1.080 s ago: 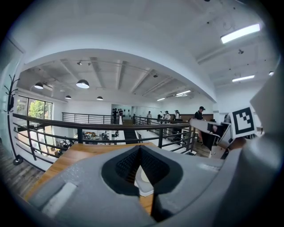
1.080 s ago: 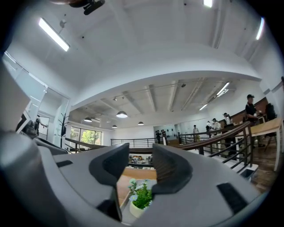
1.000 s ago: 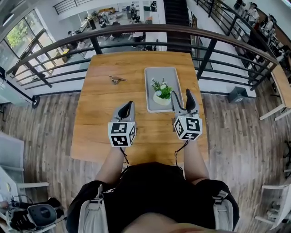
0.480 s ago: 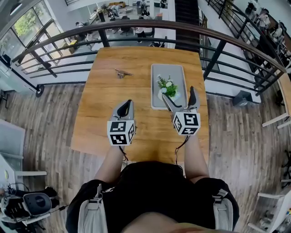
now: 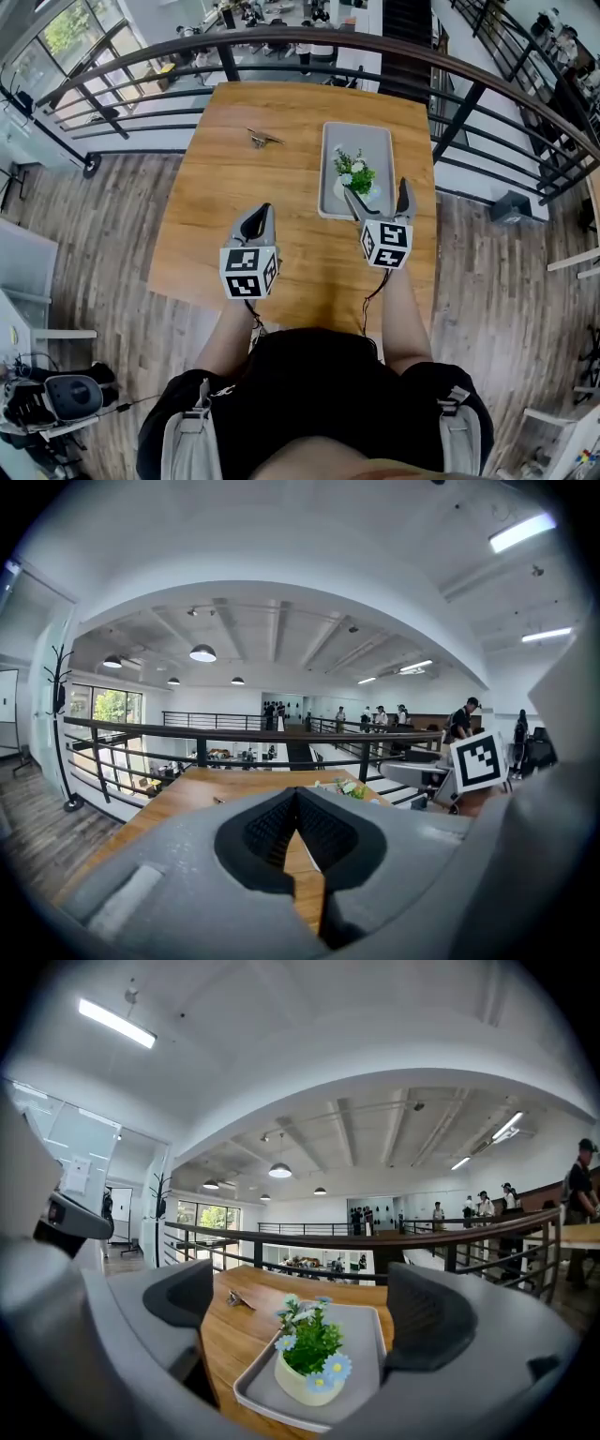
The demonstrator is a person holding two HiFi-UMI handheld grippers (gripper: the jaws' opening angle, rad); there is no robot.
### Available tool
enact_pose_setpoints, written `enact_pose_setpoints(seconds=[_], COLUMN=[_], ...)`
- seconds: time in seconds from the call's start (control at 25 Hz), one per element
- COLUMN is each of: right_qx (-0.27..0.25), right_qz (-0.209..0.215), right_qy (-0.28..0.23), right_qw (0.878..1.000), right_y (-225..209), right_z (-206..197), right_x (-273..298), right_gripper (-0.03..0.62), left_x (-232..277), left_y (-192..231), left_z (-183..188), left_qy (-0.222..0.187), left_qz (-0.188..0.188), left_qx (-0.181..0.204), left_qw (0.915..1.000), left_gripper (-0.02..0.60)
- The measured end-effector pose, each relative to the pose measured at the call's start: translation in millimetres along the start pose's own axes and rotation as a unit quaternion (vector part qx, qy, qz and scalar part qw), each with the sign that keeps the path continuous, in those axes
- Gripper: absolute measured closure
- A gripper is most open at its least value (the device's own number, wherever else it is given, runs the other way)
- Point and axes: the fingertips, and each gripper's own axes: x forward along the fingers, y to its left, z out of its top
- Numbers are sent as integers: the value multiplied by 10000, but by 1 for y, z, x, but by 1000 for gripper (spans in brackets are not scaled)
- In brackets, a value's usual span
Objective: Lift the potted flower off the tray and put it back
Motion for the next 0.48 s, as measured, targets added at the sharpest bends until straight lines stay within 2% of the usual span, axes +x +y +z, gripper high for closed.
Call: enact_pose_setpoints(seconds=[0.24, 0.48], right_qx=[207, 284], right_qz=[76, 511], right_qy=[386, 750], right_qw=[9990, 9955], right_y=[-8, -10], right_z=[-48, -98], right_x=[16, 38], right_gripper=[29, 31], left_x=[-3, -6], left_y=[8, 18], left_z=[-15, -27], left_qy=[135, 288], left_qz=[289, 550], left_qx=[-43, -63], left_qw=[9995, 9981], left_gripper=[569, 569])
